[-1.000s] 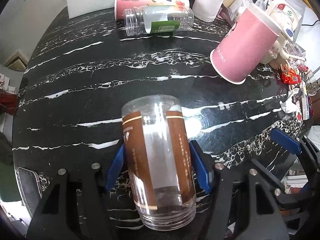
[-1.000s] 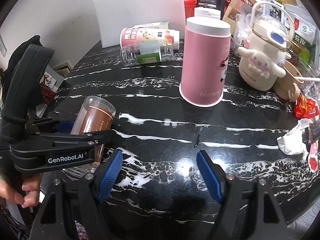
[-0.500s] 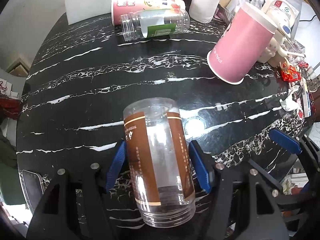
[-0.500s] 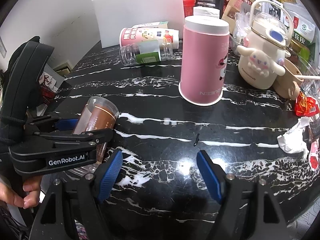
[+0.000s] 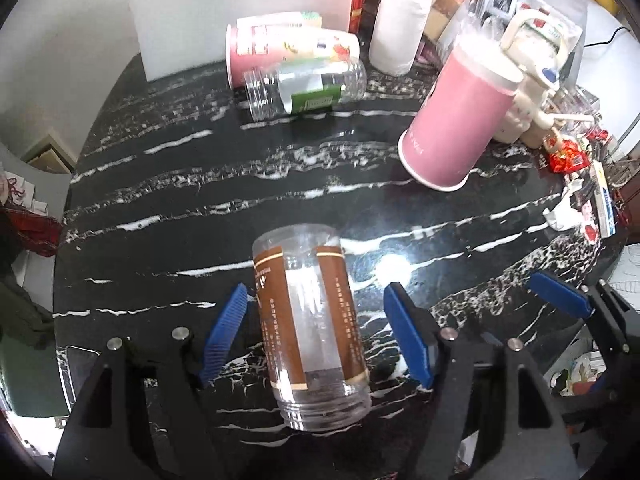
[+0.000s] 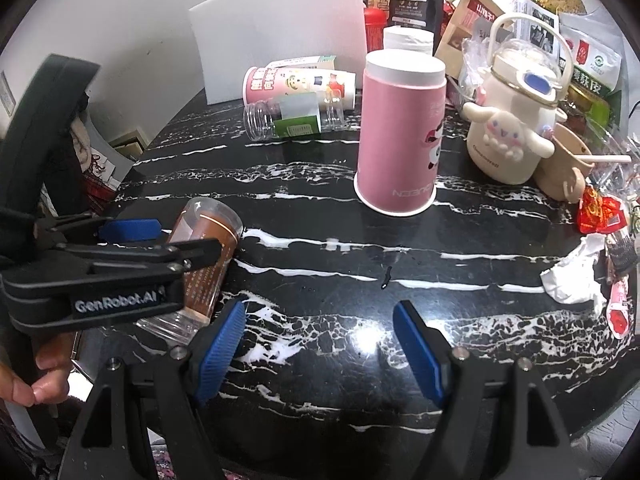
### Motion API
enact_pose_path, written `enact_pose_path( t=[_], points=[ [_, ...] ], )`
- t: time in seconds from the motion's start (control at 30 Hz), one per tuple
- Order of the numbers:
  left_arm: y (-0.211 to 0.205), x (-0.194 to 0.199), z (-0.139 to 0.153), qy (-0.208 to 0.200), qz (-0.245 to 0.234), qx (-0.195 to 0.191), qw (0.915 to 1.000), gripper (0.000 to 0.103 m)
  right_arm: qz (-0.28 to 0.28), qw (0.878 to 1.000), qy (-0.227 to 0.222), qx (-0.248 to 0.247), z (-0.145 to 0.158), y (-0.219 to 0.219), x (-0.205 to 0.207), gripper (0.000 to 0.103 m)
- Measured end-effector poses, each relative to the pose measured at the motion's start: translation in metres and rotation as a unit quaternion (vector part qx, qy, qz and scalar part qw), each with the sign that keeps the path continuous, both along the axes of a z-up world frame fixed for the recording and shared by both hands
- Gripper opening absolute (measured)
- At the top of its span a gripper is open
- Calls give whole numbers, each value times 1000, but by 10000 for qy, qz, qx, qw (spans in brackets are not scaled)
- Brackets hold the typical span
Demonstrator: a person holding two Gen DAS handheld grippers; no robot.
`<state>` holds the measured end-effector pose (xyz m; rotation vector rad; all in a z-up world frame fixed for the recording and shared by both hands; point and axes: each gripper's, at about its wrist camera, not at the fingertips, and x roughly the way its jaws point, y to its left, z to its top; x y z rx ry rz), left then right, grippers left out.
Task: Flip cup upside down
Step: 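Close the right tool on the cup while the left tool opens and releases it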
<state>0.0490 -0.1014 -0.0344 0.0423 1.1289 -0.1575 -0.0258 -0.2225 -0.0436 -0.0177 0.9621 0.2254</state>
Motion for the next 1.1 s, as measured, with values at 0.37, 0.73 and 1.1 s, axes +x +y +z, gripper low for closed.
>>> enact_pose_path(
  t=[0.37,0.73,1.1],
  points=[
    [32,-31,53,-528,267,35,9982,71,165,9994,-306,-15,26,13,-13,77],
    [96,-76,91,-984,933,198,9906,78,630,9968,-493,59,47,54,-17,77],
    [142,-115,87,-981,1396,285,9849,78,1161,9929,-266,34,38,108,-18,77]
  ],
)
